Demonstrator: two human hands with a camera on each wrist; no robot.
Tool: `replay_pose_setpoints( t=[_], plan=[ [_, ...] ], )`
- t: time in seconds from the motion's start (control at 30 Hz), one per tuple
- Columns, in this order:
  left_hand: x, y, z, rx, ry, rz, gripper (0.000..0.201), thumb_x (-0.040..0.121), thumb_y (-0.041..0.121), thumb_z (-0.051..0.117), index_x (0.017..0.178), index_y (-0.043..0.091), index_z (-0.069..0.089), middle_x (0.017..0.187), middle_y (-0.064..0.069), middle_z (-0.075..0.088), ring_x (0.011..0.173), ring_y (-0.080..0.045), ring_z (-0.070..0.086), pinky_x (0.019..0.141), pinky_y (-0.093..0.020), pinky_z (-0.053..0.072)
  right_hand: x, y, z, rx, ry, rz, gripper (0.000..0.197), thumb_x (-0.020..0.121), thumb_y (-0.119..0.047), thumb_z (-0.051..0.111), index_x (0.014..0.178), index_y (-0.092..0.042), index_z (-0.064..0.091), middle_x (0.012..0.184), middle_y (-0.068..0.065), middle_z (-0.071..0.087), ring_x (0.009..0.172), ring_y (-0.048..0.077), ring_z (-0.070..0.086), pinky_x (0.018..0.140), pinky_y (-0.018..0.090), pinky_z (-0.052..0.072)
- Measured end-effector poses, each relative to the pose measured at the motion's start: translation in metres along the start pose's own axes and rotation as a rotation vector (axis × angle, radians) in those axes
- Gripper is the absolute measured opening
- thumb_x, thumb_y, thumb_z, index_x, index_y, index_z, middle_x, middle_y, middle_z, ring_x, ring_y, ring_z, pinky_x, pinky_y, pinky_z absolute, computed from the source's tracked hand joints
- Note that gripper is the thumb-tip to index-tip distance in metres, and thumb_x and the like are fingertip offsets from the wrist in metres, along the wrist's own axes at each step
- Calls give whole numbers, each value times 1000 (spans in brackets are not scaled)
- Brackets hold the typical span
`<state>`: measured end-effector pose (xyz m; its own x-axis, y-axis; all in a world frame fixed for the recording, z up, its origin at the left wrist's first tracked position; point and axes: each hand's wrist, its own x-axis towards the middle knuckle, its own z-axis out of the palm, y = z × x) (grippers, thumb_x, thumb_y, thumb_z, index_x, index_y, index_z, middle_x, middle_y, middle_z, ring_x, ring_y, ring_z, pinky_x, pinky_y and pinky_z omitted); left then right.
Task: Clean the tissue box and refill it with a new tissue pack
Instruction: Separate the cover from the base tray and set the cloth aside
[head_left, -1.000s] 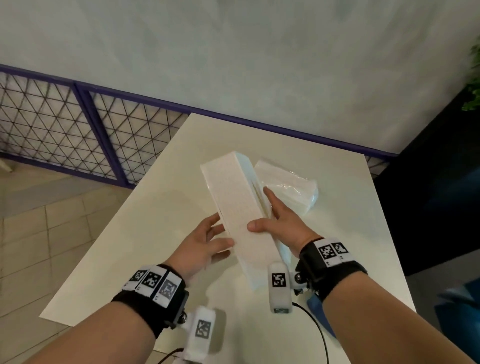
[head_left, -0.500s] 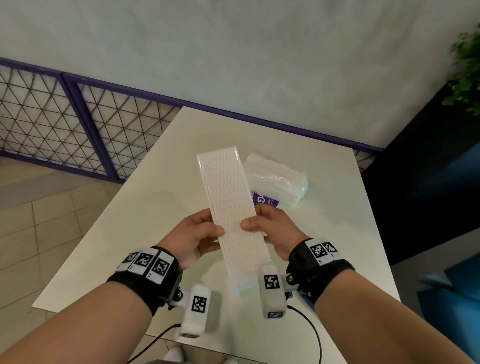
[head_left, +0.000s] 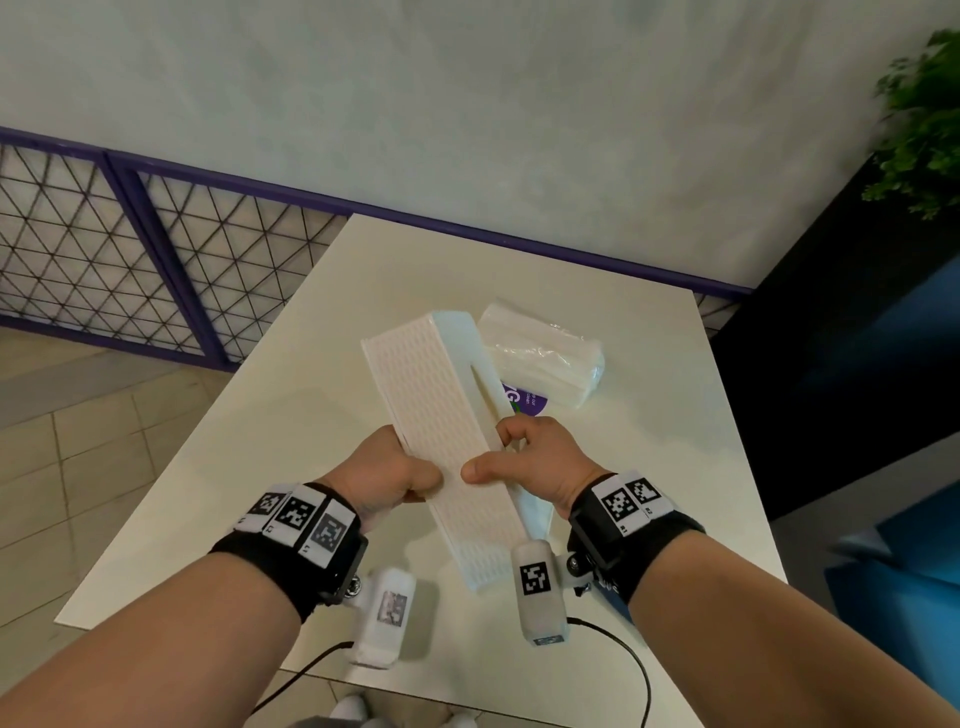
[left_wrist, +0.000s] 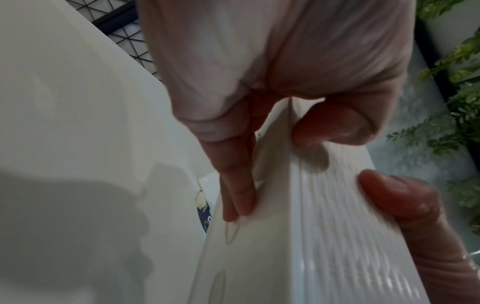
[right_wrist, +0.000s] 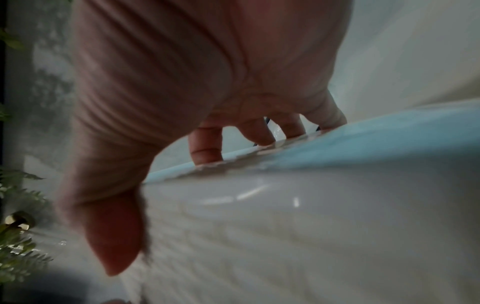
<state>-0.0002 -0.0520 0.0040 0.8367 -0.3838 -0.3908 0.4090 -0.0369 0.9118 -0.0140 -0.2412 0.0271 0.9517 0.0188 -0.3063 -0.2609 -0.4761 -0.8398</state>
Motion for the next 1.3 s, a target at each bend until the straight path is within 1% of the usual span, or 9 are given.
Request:
replay_pose_setpoints(
  t=[0.1, 0.33, 0.67, 0.83, 0.9, 1.03, 1.1, 1.2, 1.3],
  plan=[
    [4, -5, 0, 35, -6, 5, 38, 48, -4, 52, 82, -21, 48, 80, -14, 44, 72, -27, 41, 51, -23, 31, 2, 3, -3, -7, -18, 3, 68, 34, -44, 84, 72, 3, 54, 82, -4, 58, 76, 15, 57, 73, 32, 47],
    [11, -16, -4, 109, -30, 7, 50, 38, 7, 58, 78, -20, 46, 79, -14, 40, 72, -26, 37, 54, -27, 24, 1, 10, -3, -77, -44, 28, 57, 32, -46, 84, 62, -7, 54, 94, 1, 55, 93, 30, 60, 86, 44, 51],
    [10, -19, -6, 143, -65, 28, 46, 43, 2, 58, 84, -18, 52, 75, -14, 47, 73, -24, 49, 63, -31, 35, -1, 10, -2, -52, -91, 34, 38, 46, -24, 90, 62, -12, 58, 89, -6, 50, 84, 14, 55, 86, 37, 49],
    [1, -18, -14, 42, 37, -20, 30, 49, -8, 50, 77, -4, 61, 62, -8, 61, 59, -21, 59, 59, -27, 37, -1, 13, -12, 29, -23, 54, 36, 40, -32, 85, 61, -13, 64, 100, 11, 63, 97, 32, 64, 94, 50, 52],
    [2, -19, -20, -4, 50, -56, 28, 50, -7, 50, 76, -6, 59, 61, -12, 58, 58, -23, 56, 59, -25, 37, -2, 12, -16, 7, -40, 53, 33, 41, -34, 86, 56, -20, 60, 105, 10, 62, 99, 28, 61, 98, 47, 48],
    [9, -24, -20, -147, 103, -138, 38, 46, -8, 58, 83, -13, 60, 86, -26, 51, 69, -32, 49, 60, -32, 46, -4, 13, -10, -72, -59, 60, 42, 45, -42, 86, 59, -24, 50, 120, 5, 56, 105, 17, 51, 101, 38, 41],
    [12, -28, -21, -278, 104, -158, 36, 59, -18, 51, 90, -4, 62, 91, -21, 60, 81, -34, 58, 58, -33, 57, -2, 10, -11, -117, -45, 73, 44, 43, -47, 84, 65, -24, 52, 114, 1, 53, 107, 20, 53, 101, 41, 43],
    [13, -35, -21, -390, 92, -191, 48, 78, -25, 34, 110, 2, 57, 103, -16, 64, 100, -34, 60, 70, -41, 60, -2, 3, -25, -179, 4, 108, 43, 60, -34, 86, 88, -14, 60, 121, -4, 40, 111, 16, 43, 94, 28, 36],
    [17, -43, -21, -419, 127, -252, 34, 83, -22, 42, 109, -6, 58, 105, -27, 67, 95, -37, 66, 72, -47, 59, -2, -5, -47, -262, 104, 116, 39, 59, -40, 85, 78, -20, 57, 144, 2, 32, 127, 18, 39, 89, 27, 30]
  ],
)
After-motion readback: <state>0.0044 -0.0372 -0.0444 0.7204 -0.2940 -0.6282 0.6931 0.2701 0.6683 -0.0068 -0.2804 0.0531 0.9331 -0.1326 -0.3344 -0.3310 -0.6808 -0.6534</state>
